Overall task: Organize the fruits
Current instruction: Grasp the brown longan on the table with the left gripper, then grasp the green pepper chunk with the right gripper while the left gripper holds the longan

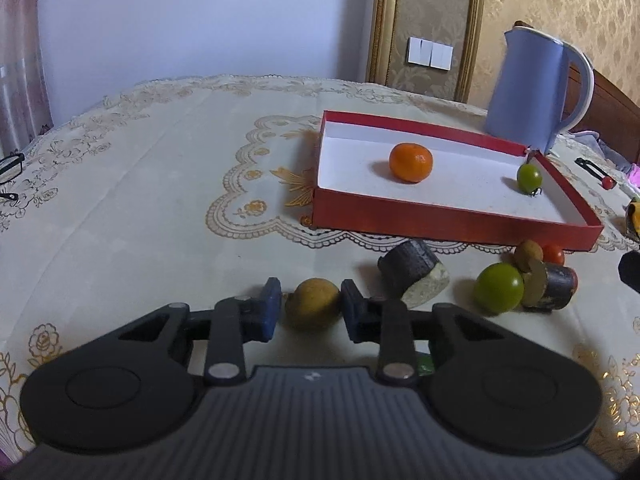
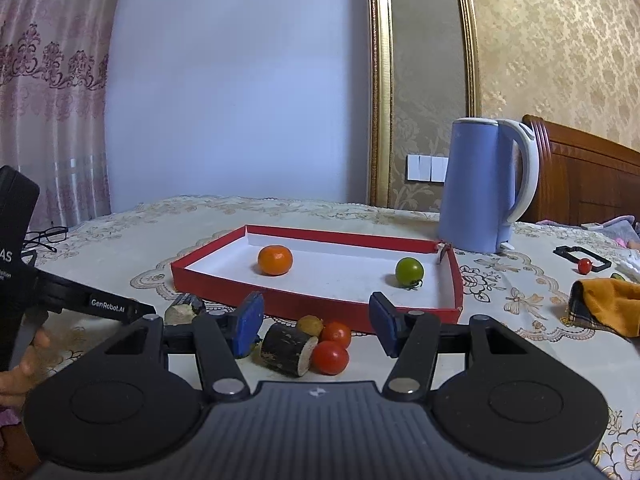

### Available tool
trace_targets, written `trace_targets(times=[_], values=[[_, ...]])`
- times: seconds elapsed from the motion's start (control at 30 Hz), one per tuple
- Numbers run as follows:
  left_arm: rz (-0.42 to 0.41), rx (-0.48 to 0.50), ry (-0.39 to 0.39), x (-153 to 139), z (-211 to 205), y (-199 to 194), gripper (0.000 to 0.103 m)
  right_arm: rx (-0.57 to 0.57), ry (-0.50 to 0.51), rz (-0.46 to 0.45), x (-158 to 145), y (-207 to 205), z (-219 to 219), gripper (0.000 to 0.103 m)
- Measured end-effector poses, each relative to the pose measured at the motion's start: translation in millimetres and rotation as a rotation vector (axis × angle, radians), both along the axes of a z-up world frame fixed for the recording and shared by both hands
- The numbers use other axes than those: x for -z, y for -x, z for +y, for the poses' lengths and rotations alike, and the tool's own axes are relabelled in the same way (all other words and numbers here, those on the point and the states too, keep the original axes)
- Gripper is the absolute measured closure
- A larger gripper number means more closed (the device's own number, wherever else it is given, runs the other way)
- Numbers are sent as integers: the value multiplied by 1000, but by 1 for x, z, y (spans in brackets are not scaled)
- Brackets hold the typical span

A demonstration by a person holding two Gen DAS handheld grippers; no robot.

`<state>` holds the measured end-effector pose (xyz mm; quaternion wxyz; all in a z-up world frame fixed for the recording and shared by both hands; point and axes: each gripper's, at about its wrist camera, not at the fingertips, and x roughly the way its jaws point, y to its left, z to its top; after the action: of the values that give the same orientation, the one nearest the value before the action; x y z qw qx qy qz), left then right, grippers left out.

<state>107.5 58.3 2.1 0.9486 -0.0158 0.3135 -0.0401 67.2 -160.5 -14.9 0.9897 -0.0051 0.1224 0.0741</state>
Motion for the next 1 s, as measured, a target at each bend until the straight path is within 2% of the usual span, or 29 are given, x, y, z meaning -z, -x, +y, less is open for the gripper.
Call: trace_targets(times=[0.27, 0.37, 0.5, 0.7, 0.9, 1.0], values=[[-43, -37, -51, -3, -3, 9, 74, 3, 12, 50, 9, 0, -4, 46], [-57, -69, -57, -6, 5, 13, 74, -46, -7, 73, 13, 3, 1, 46], [-70, -93, -69, -11, 13, 14, 74, -167, -1, 88, 16, 5, 26, 46], [-108, -130, -119, -16, 19, 20, 74, -274, 11, 147, 21, -10, 71, 46], [-110, -137, -107, -17, 29, 21, 74, -360, 55, 187, 24, -23, 103, 46], [-111, -139, -108, -18, 31, 22, 74, -357, 97, 228, 28, -31, 114, 46]])
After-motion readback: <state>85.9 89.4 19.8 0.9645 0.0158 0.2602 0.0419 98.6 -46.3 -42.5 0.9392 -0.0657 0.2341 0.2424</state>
